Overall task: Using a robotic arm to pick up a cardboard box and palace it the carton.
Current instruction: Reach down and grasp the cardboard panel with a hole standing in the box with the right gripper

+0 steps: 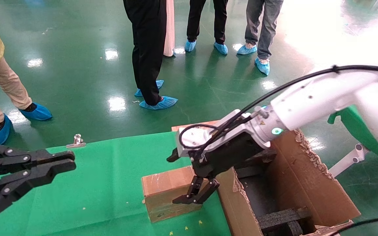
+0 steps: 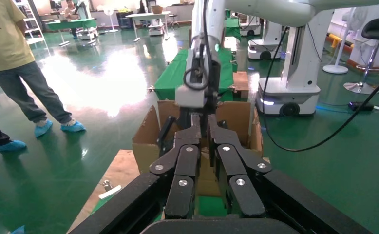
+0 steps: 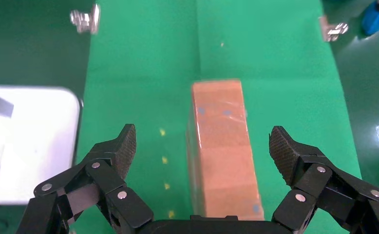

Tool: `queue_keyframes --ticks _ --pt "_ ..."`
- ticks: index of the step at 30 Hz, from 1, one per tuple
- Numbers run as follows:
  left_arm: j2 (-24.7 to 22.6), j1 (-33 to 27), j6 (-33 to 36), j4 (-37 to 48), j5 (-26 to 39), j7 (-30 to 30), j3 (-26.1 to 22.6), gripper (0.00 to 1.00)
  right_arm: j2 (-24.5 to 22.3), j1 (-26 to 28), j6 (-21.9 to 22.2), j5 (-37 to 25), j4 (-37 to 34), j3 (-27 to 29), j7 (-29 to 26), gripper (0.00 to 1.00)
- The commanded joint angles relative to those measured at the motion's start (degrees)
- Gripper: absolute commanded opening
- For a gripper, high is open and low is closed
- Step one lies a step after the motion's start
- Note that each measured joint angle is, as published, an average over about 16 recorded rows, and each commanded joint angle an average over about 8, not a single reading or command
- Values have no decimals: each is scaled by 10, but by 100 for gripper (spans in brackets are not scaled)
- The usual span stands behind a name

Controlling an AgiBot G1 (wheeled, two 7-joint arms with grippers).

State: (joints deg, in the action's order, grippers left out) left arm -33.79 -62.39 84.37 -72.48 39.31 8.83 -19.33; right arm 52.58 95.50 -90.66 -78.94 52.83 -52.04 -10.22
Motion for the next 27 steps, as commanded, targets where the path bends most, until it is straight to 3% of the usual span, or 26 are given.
queue_keyframes --ticks 1,9,10,16,17,18,26,27 --pt "0 0 0 0 0 0 0 0 16 15 1 -15 -16 -24 13 100" --pt "0 0 0 0 0 0 0 2 74 48 4 -54 -83 -87 71 100" --pt "0 0 0 0 0 0 0 10 81 51 5 -58 -91 -93 77 100" --pt "0 0 0 0 0 0 0 85 110 65 7 -80 -129 -126 118 100" --pt "0 0 0 0 0 0 0 96 113 67 8 -82 -132 -130 123 100" --pt "0 0 0 0 0 0 0 100 117 69 9 -85 -136 -133 129 100" --pt "0 0 0 0 0 0 0 100 127 76 17 -93 -150 -143 148 100" --pt "0 0 0 0 0 0 0 100 126 76 17 -93 -149 -143 147 96"
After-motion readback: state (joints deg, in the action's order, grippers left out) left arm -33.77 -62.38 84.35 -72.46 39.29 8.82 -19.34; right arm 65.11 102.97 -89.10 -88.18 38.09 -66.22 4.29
